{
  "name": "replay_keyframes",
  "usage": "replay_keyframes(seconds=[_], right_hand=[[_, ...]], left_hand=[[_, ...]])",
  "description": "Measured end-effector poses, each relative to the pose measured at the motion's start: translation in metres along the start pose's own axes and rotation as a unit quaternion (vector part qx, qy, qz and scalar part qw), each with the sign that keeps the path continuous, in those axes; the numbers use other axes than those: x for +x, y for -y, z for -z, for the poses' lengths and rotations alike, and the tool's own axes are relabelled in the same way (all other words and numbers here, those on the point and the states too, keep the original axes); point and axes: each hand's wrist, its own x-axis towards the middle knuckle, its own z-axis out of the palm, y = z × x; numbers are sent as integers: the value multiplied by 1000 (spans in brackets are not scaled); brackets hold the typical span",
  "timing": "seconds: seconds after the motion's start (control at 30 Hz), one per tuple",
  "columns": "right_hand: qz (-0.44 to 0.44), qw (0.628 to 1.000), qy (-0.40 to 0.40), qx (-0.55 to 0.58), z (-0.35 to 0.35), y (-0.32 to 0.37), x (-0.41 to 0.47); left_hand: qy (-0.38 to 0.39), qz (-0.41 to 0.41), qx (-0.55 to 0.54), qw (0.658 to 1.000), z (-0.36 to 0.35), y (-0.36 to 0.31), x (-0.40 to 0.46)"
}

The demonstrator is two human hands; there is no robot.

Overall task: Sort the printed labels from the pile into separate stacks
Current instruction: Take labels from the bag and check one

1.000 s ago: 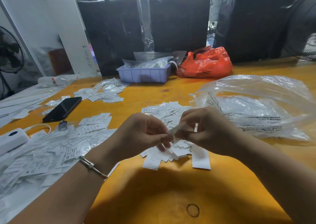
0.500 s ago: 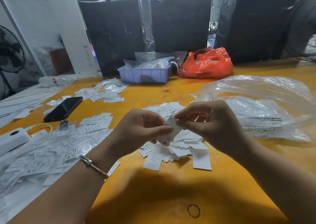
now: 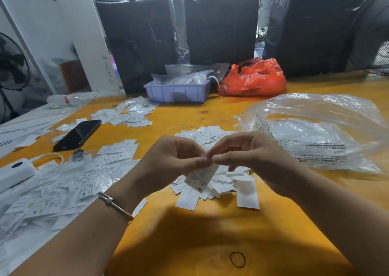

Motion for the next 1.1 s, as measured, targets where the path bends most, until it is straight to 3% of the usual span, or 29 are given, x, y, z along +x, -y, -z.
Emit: replay_keyframes(seconds=[0.17,0.3,0.4,0.5,0.63,0.73,0.9,1.1], right_hand=[[24,998,-24,51,0,-1,-1],[60,996,-59,25,-2,-1,-1],[75,988,-123,-58,5,-2,1],[55,953,-179,-239,18,-7,6],[-54,939,-16,-339,25,-8,6],[-81,922,69,-373,27,-10,5],[-64,897,71,-432,27,-15,6],[-36,916,20,-399,30,-15,7]], left_hand=[[-29,-8,-17,999,4,-1,1],[-23,3,-16,1000,6,-3,0],[-24,43,30,998,19,-2,2],[-77,118,88,986,44,4,4],[-107,243,197,944,77,19,1],[-108,286,302,903,90,28,-4],[-121,310,385,861,96,35,-7],[-110,334,429,832,91,37,-6]])
